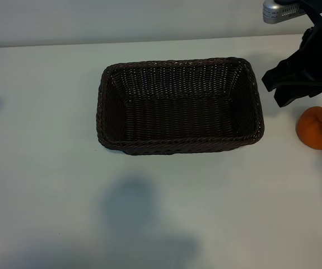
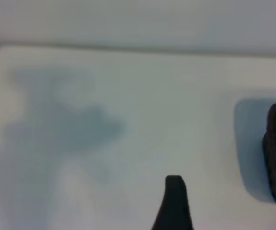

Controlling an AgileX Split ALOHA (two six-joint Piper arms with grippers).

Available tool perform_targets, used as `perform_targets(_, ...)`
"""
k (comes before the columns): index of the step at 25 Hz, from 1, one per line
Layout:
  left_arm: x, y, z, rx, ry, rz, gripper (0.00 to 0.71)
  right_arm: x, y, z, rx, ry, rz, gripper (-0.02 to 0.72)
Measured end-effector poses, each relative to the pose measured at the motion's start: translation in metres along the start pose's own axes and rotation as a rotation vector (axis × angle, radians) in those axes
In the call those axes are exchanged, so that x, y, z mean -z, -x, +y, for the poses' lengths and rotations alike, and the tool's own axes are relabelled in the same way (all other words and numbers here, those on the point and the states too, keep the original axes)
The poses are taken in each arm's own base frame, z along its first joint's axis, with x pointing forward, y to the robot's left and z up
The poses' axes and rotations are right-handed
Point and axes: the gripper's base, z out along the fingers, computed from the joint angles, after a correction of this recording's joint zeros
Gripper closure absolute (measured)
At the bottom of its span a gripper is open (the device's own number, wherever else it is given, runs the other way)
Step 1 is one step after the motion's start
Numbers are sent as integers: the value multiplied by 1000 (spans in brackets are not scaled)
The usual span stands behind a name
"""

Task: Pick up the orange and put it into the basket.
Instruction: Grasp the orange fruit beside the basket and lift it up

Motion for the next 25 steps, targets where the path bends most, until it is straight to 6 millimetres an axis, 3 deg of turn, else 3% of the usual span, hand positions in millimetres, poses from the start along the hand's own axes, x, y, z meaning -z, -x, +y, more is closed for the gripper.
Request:
perform_targets(4, 36, -46, -2, -7, -2, -81, 118, 0, 0, 0, 1, 0, 0, 200)
perform_targets(10, 41, -114, -6, 6, -45, -202, 118, 0, 0, 0, 1, 0, 0, 200)
perform_targets(15, 32, -154, -13, 7, -128, -236, 118, 0, 0, 0, 1, 0, 0, 200)
perform_targets(25, -6, -204, -14, -31, -161, -207, 141, 0, 0, 0, 3, 1, 0, 200)
